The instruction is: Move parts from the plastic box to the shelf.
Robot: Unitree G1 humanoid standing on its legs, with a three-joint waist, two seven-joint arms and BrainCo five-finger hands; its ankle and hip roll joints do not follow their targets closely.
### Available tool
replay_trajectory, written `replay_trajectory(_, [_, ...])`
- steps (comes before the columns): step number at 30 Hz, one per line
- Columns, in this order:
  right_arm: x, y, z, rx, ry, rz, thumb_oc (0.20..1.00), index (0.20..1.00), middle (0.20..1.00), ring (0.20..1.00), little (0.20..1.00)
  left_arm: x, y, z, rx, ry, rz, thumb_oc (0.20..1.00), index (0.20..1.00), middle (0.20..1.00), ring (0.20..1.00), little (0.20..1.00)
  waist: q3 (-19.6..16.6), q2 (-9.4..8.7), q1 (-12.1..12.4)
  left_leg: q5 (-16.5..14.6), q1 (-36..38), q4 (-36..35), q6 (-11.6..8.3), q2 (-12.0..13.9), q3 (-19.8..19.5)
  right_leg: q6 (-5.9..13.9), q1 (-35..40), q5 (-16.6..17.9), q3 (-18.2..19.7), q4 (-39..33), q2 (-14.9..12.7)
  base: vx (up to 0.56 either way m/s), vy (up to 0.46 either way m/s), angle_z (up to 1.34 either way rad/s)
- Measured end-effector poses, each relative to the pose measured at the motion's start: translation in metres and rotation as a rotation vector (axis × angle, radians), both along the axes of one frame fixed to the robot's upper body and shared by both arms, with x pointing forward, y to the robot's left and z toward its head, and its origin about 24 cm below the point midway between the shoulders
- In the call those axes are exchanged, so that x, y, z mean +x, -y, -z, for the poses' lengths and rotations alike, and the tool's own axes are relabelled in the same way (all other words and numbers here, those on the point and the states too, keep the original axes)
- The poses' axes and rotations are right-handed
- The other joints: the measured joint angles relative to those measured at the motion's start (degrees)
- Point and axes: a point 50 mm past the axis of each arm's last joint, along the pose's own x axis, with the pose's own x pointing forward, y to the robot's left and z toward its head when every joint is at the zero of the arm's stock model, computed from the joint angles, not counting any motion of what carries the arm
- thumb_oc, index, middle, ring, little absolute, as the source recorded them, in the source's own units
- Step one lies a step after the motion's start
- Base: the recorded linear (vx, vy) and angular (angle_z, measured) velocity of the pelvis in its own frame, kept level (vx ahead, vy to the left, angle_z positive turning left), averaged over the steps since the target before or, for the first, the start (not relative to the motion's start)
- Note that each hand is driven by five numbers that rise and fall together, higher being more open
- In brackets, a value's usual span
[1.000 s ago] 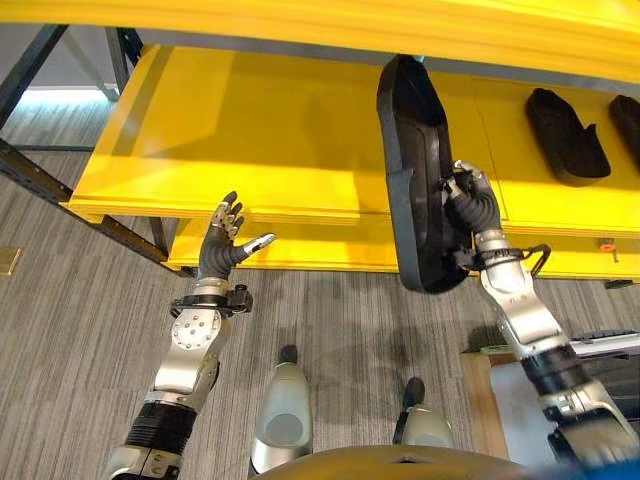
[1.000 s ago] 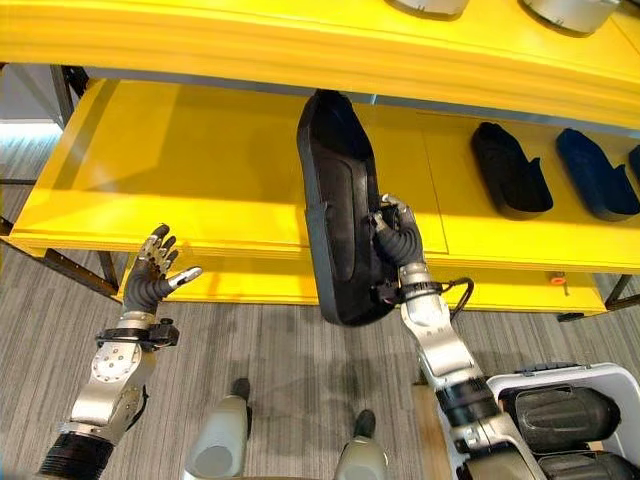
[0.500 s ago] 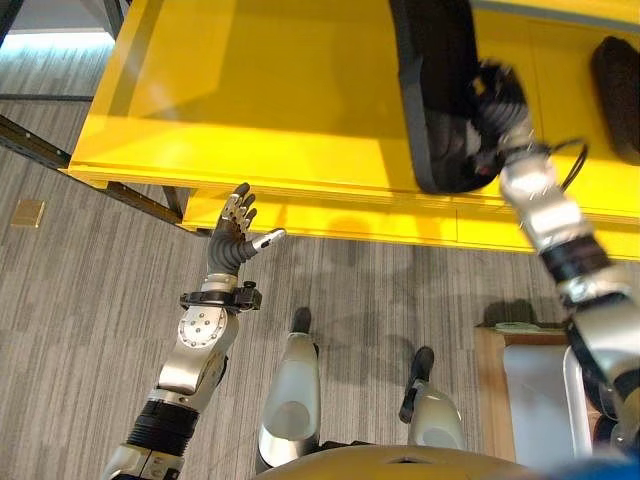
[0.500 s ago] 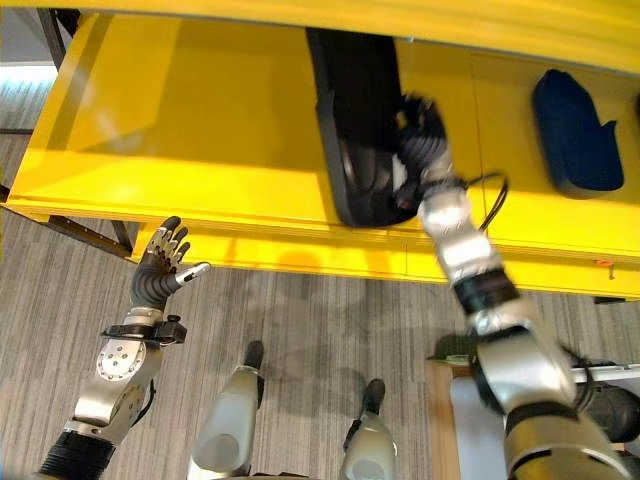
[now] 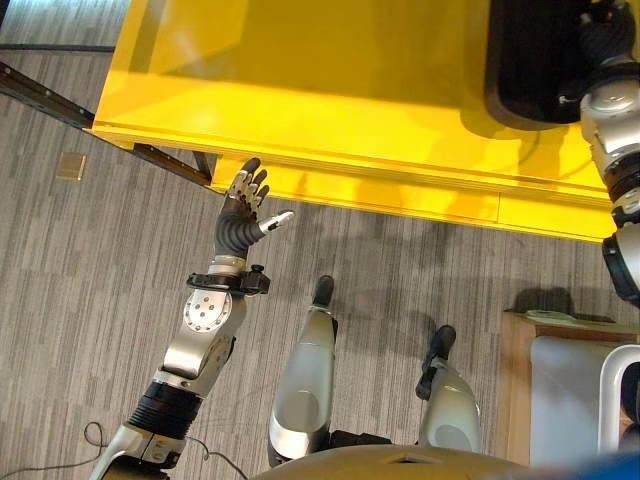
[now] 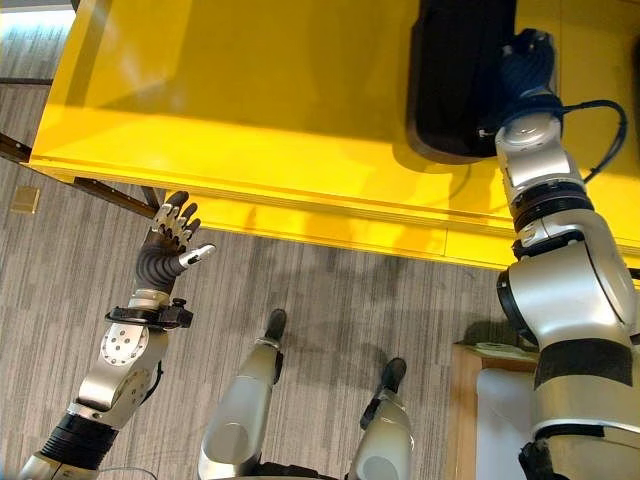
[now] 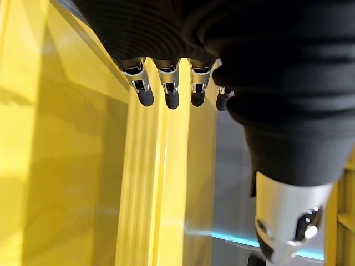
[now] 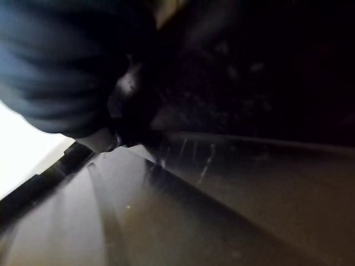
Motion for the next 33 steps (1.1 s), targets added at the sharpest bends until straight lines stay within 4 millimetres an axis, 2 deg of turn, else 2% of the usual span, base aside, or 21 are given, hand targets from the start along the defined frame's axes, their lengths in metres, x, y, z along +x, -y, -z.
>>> replay_trajectory(2, [-0.003,0.008,-0.002,-0.013,-0.002,0.020,0.200,0.200,0.200,0.200,0.200,0.001,0.002,-0.002,0.016,0.005,0.017,1.000,1.000,1.000,1.000,1.000,0.05,0.00,0.28,0.01,-1.24,0.45,-0.02,-0.14,-0.32,-0.01,-1.98,-0.94,0.05,2.31,-0.22,0.00,0.007,0.07])
replay_trajectory(8, [-0.004,0.012,0.003,-0.049,-0.044,0.041,0.200,0.200,0.200,0.200,0.200,0.004,0.004,-0.007,0.020,0.025,0.024,1.000,1.000,1.000,1.000,1.000,0.23,0.16,-0.03,0.07,-2.72,2.11,-0.06,-0.41,-0.75,-0.14,-4.08,-2.08,0.52,5.85,-0.62,0.00,-0.009,0.03])
replay_trajectory(18, [-0.006,0.019,0.005,-0.053,-0.068,0.078,0.200,0.200,0.200,0.200,0.200,0.004,0.003,-0.008,0.012,0.030,0.005,1.000,1.000,1.000,1.000,1.000,0.24,0.17,0.38,0.72,-3.41,1.82,-0.07,-0.79,-1.68,-0.13,-4.59,-2.74,-0.02,6.95,-1.15,-0.01,-0.006,0.05])
replay_trajectory(23, [-0.009,0.022,-0.002,-0.039,-0.054,0.096,0.200,0.200,0.200,0.200,0.200,0.004,0.003,-0.008,0.009,0.034,0.005,1.000,1.000,1.000,1.000,1.000,0.27,0.24,0.72,0.94,-4.65,1.80,0.05,-1.37,-1.94,0.11,-5.76,-3.04,-0.13,7.34,-1.73,0.02,-0.017,0.06])
replay_trajectory(29, [-0.016,0.035,-0.009,-0.034,-0.040,0.139,0.200,0.200,0.200,0.200,0.200,0.002,0.004,-0.013,0.002,0.057,0.017,1.000,1.000,1.000,1.000,1.000,0.48,0.68,1.77,1.47,-4.63,1.01,-0.22,-2.06,-3.08,0.27,-5.84,-4.20,-1.04,8.73,-2.37,0.04,-0.029,0.11])
replay_trajectory(33, [-0.017,0.035,-0.015,-0.023,-0.021,0.139,0.200,0.200,0.200,0.200,0.200,0.000,0.003,-0.010,0.002,0.046,0.014,1.000,1.000,1.000,1.000,1.000,0.48,0.69,1.63,1.47,-4.68,1.00,-0.21,-2.21,-3.05,0.28,-5.85,-4.20,-1.06,8.70,-2.51,0.02,-0.002,0.00])
